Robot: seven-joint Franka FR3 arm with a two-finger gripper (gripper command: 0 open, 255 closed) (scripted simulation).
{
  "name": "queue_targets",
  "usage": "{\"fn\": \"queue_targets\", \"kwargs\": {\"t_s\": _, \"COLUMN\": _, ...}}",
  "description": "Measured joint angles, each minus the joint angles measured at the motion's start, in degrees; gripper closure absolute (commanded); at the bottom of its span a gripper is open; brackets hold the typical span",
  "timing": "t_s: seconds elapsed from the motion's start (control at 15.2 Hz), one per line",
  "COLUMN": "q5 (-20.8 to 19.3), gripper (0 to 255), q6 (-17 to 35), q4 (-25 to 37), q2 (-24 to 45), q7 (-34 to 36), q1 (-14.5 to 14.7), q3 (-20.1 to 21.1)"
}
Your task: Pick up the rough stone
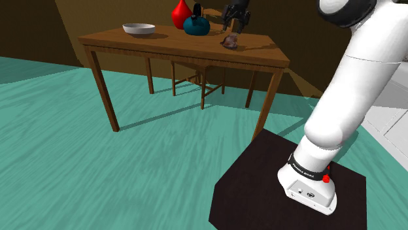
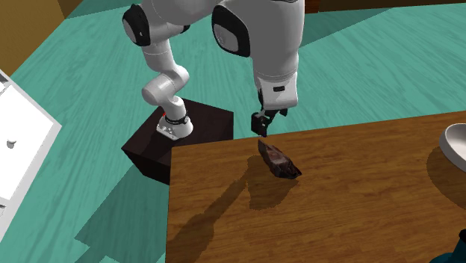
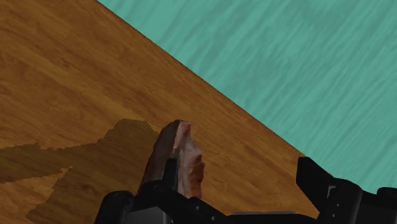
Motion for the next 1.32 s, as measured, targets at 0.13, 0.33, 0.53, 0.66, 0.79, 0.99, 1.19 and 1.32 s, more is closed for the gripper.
{"fn": "queue_targets", "kwargs": {"t_s": 0.13, "q5": 2.19, "gripper": 0, "q6": -1.94, "q4": 5.98, "q2": 4.67, "q7": 0.46, "q1": -1.78, "q3": -1.32}}
{"fn": "queue_targets", "kwargs": {"t_s": 0.33, "q5": 5.71, "gripper": 0, "q6": -5.13, "q4": 15.12, "q2": 11.58, "q7": 1.51, "q1": -5.05, "q3": -2.93}}
{"fn": "queue_targets", "kwargs": {"t_s": 0.53, "q5": 7.12, "gripper": 0, "q6": -5.4, "q4": 17.51, "q2": 14.18, "q7": 2.0, "q1": -6.4, "q3": -3.4}}
{"fn": "queue_targets", "kwargs": {"t_s": 0.66, "q5": 6.97, "gripper": 0, "q6": -3.57, "q4": 15.02, "q2": 13.56, "q7": 1.78, "q1": -6.13, "q3": -3.43}}
{"fn": "queue_targets", "kwargs": {"t_s": 0.79, "q5": 6.76, "gripper": 0, "q6": -1.85, "q4": 12.55, "q2": 12.82, "q7": 1.48, "q1": -5.86, "q3": -3.45}}
{"fn": "queue_targets", "kwargs": {"t_s": 0.99, "q5": 6.55, "gripper": 255, "q6": 0.12, "q4": 9.91, "q2": 12.15, "q7": 1.18, "q1": -5.53, "q3": -3.43}}
{"fn": "queue_targets", "kwargs": {"t_s": 1.19, "q5": 6.52, "gripper": 255, "q6": 0.65, "q4": 9.4, "q2": 11.95, "q7": 1.12, "q1": -5.46, "q3": -3.42}}
{"fn": "queue_targets", "kwargs": {"t_s": 1.32, "q5": 6.5, "gripper": 255, "q6": 0.75, "q4": 9.3, "q2": 11.89, "q7": 1.16, "q1": -5.42, "q3": -3.42}}
